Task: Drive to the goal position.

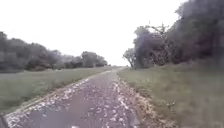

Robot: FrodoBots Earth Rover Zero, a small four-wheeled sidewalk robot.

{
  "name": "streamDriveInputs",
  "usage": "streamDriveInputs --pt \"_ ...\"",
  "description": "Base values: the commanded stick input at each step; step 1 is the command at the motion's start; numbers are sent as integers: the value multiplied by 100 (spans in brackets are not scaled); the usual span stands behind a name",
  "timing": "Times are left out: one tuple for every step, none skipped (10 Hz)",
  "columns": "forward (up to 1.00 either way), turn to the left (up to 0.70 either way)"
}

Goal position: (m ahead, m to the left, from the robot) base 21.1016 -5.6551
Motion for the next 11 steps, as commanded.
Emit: streamDriveInputs --pt "100 27" --pt "100 27" --pt "100 27" --pt "100 27" --pt "100 25" --pt "100 8" --pt "100 0" --pt "100 0" --pt "100 0" --pt "100 0" --pt "100 0"
